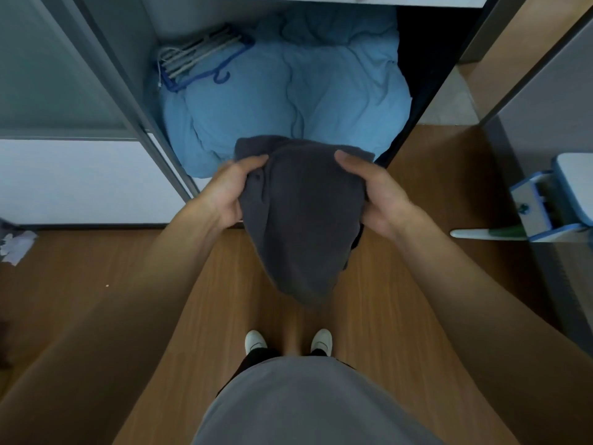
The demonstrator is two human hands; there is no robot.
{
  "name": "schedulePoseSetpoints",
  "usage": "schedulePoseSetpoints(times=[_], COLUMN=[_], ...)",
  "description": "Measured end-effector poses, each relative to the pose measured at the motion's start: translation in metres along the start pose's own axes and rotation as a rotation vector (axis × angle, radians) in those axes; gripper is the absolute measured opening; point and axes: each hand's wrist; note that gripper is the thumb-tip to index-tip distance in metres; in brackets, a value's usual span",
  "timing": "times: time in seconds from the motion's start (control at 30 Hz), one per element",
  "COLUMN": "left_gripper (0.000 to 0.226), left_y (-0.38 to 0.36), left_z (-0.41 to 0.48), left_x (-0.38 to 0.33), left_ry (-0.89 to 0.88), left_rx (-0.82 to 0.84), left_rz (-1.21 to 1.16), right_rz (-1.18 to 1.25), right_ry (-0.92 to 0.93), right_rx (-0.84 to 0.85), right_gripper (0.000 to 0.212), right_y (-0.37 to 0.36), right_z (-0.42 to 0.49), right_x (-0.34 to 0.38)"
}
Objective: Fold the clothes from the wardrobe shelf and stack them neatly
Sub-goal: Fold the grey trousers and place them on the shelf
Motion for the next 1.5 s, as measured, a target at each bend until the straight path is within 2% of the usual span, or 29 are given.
schedulePoseSetpoints(times=[0.1, 0.2, 0.3, 0.43, 0.53, 0.63, 0.7, 0.83, 0.97, 1.1, 1.23, 1.43, 1.5], left_gripper=[0.032, 0.049, 0.043, 0.028, 0.023, 0.026, 0.036, 0.047, 0.039, 0.035, 0.031, 0.019, 0.022], left_y=[-0.003, 0.003, 0.007, 0.000, -0.003, 0.002, 0.008, 0.022, 0.029, 0.026, 0.028, 0.035, 0.036], left_z=[0.000, -0.005, -0.007, 0.000, 0.005, 0.009, 0.011, 0.014, 0.019, 0.026, 0.034, 0.044, 0.046], left_x=[-0.010, -0.013, -0.008, -0.014, -0.024, -0.031, -0.033, -0.031, -0.026, -0.023, -0.020, -0.017, -0.017], left_ry=[0.046, 0.033, 0.046, -0.059, -0.022, 0.086, 0.137, 0.153, 0.106, 0.058, 0.023, -0.077, -0.101], left_rx=[0.067, 0.219, 0.279, 0.024, -0.058, -0.069, -0.058, -0.074, -0.116, -0.196, -0.275, -0.366, -0.386], left_rz=[-0.119, -0.211, -0.002, 0.203, 0.185, 0.168, 0.154, 0.165, 0.246, 0.491, 0.595, 0.598, 0.579], right_rz=[-0.215, -0.147, -0.049, 0.045, 0.141, -0.009, -0.134, -0.086, -0.063, -0.089, -0.123, -0.170, -0.169], right_ry=[-0.037, 0.042, -0.004, -0.159, -0.070, 0.005, 0.050, 0.042, -0.003, -0.055, -0.044, -0.036, -0.027], right_rx=[0.002, -0.097, -0.178, -0.159, -0.032, 0.053, -0.028, -0.123, -0.146, -0.177, -0.203, -0.249, -0.258], right_gripper=[0.057, 0.045, 0.044, 0.028, 0.019, 0.023, 0.031, 0.039, 0.045, 0.046, 0.047, 0.058, 0.050], right_y=[-0.009, -0.018, -0.022, -0.025, -0.023, -0.030, -0.034, -0.031, -0.028, -0.030, -0.034, -0.034, -0.032], right_z=[-0.001, 0.009, 0.019, 0.022, 0.018, 0.017, 0.022, 0.034, 0.042, 0.045, 0.046, 0.044, 0.043], right_x=[-0.010, -0.010, -0.003, 0.006, 0.004, -0.003, -0.006, -0.011, -0.013, -0.013, -0.013, -0.012, -0.011])
Point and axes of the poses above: each hand's wrist, its own z-axis towards the middle knuckle, its own y-axis out of the back of the hand, x = y × z, and after that the axes turned 1 degree about -z, right-handed
